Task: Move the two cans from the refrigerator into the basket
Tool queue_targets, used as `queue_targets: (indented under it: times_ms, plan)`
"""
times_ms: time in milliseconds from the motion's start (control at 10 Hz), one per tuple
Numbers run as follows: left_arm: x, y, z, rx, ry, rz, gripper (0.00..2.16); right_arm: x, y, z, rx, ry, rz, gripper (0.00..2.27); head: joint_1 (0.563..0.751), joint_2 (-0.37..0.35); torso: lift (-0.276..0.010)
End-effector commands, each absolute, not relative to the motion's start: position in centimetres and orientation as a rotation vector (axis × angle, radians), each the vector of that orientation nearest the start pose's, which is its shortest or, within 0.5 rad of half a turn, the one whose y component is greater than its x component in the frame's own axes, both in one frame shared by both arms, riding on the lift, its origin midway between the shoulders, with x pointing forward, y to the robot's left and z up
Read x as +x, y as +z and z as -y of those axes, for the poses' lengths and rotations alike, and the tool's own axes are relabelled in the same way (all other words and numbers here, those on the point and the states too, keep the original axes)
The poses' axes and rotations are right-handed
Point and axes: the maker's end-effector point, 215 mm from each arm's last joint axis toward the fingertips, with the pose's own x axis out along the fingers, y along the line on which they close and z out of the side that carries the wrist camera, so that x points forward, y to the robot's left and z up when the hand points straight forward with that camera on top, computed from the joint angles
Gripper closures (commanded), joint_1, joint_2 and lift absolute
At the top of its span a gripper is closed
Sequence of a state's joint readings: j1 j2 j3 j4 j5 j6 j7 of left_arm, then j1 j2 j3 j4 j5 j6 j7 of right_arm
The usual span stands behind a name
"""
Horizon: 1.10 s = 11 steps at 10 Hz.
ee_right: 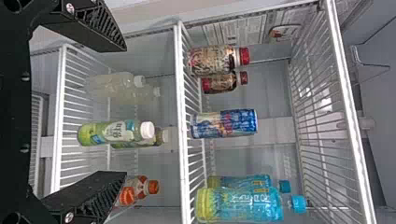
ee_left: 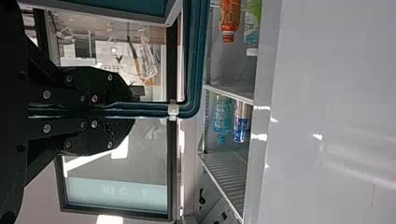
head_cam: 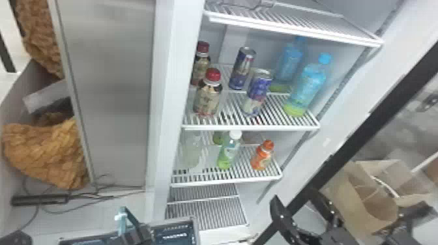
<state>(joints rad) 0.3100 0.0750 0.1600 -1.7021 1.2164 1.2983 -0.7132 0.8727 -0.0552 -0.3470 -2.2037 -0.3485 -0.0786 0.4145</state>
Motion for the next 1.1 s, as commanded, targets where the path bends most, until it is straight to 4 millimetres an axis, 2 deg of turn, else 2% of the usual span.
queue_targets:
  times_ms: [0, 400, 700, 1000]
  plan:
    - [29.7, -37.4, -3.1, -1.522, -1.066, -0.795, 1.19, 33.6, -33.0, 31.8, 0.073, 0.155, -0.065, 0.1, 0.695, -0.35, -0.031]
    - [29.7, -37.3, -3.0, -1.524, -1.066, -0.794, 1.19, 37.2, -30.8, 32.7, 0.054, 0.111, 0.008, 0.1, 0.695, -0.35, -0.031]
    - [29.8, -37.3, -3.0, -1.522, -1.067, -0.793, 1.19, 40.2, -30.9, 33.5, 0.064, 0.078, 0.014, 0.09, 0.695, -0.35, -0.031]
    - [29.9, -37.3, -3.0, -1.521, -1.066, -0.791, 1.19, 43.1, -30.2, 33.8, 0.045, 0.067, 0.031, 0.1, 0.695, -0.35, -0.031]
